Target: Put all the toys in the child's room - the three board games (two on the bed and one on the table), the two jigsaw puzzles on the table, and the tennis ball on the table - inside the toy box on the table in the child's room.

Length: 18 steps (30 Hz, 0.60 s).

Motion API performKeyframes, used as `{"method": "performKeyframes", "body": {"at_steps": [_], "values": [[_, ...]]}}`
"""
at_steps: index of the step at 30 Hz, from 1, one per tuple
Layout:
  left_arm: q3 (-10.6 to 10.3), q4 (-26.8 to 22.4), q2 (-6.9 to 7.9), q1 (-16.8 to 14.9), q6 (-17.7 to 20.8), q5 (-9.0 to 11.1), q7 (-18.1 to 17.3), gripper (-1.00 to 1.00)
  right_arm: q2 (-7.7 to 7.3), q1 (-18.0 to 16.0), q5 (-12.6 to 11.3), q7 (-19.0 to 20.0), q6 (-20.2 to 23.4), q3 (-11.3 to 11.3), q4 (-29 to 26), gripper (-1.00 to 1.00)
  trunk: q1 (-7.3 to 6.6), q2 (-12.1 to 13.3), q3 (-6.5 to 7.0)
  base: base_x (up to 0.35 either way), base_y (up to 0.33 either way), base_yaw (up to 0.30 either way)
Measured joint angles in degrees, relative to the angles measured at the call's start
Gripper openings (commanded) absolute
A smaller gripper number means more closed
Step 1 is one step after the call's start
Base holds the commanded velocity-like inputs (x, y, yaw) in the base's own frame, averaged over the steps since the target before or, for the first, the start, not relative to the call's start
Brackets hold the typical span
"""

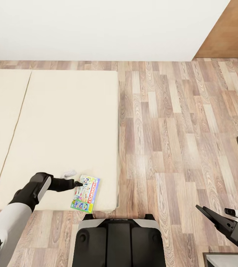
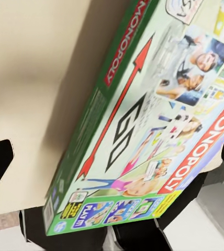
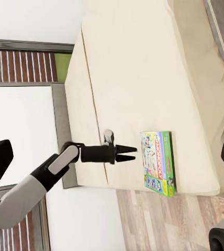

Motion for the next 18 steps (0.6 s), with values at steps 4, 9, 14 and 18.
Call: {"method": "performKeyframes", "body": {"at_steps": [4,9,14,18], "values": [[0.0,0.7,-0.09,0.0,-0.7,-0.1,0.8,1.00,0.03,0.0,0.0,0.0,0.0,0.0,0.0,1.00,0.00,0.0,0.00,0.000,0.000,0.000],[0.1,1.3,-0.34,0.0,-1.5,-0.2,2.8,1.00,0.01,0.0,0.0,0.0,0.0,0.0,0.0,1.00,0.00,0.0,-0.16,0.000,0.000,0.000],[0.1,1.4,-0.82,0.0,-2.0,-0.2,4.0,1.00,-0.02,0.0,-0.1,0.0,0.0,0.0,0.0,1.00,0.00,0.0,-0.50,0.000,0.000,0.000],[0.1,1.4,-1.30,0.0,-2.2,-0.1,4.3,1.00,-0.03,0.0,-0.1,0.1,0.0,0.0,0.0,1.00,0.00,0.0,-0.84,0.000,0.000,0.000]]}}
